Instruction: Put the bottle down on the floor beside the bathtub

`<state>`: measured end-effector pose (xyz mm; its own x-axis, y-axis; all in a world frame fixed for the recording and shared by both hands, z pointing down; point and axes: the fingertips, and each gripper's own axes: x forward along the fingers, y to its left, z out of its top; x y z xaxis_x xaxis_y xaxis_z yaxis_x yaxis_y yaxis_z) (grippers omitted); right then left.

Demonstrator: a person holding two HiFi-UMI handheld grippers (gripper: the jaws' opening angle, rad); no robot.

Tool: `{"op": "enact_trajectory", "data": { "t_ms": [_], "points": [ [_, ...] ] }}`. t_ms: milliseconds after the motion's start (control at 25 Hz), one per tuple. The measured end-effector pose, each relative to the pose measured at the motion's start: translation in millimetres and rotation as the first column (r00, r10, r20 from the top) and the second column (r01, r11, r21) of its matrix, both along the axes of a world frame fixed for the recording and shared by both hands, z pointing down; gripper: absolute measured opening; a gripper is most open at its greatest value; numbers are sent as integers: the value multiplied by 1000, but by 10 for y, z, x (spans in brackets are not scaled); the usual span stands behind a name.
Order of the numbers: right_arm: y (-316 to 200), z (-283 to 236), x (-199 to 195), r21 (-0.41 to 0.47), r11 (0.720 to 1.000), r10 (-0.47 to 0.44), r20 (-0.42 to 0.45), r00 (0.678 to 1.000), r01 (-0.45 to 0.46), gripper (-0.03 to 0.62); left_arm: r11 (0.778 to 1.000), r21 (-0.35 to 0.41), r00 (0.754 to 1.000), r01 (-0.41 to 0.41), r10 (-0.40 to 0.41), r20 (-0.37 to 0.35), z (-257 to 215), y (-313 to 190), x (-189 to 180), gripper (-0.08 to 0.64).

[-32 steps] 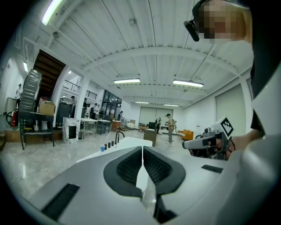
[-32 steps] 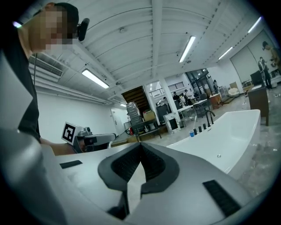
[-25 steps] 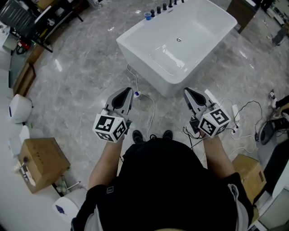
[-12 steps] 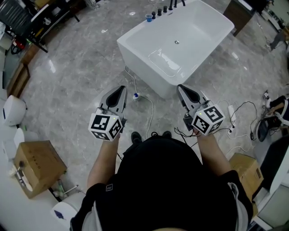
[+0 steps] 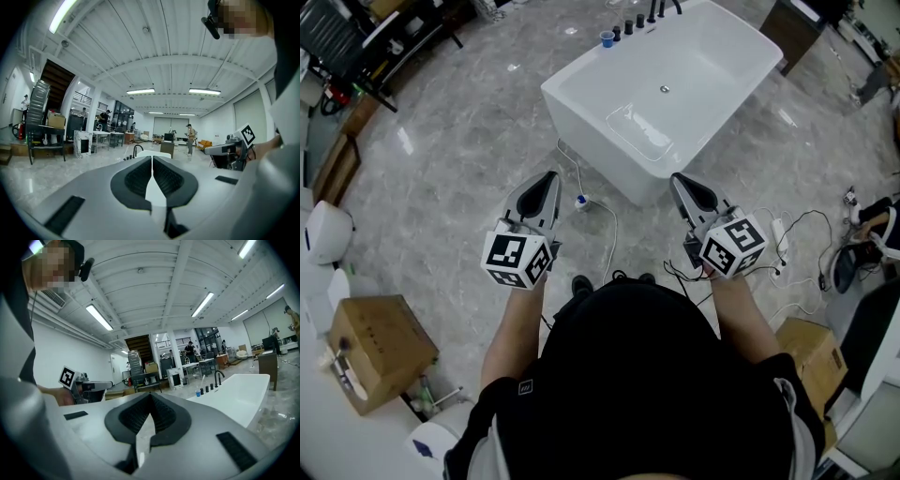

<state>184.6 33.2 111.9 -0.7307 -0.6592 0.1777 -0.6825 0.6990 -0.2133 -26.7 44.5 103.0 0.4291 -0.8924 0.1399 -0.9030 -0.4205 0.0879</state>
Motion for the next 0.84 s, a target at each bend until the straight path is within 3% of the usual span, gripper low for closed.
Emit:
{"op": "enact_trajectory", "data": {
  "t_ms": [600,840],
  "points": [
    [33,30,-34,2,1000,-4,17,1000,4,28,1000,-6,1000,4,-4,-2,19,60,-33,21],
    [35,-4,2,6,1000,-3,27,1000,3,28,1000,14,999,-26,26,-41,-103,90,102,21]
  ]
}}
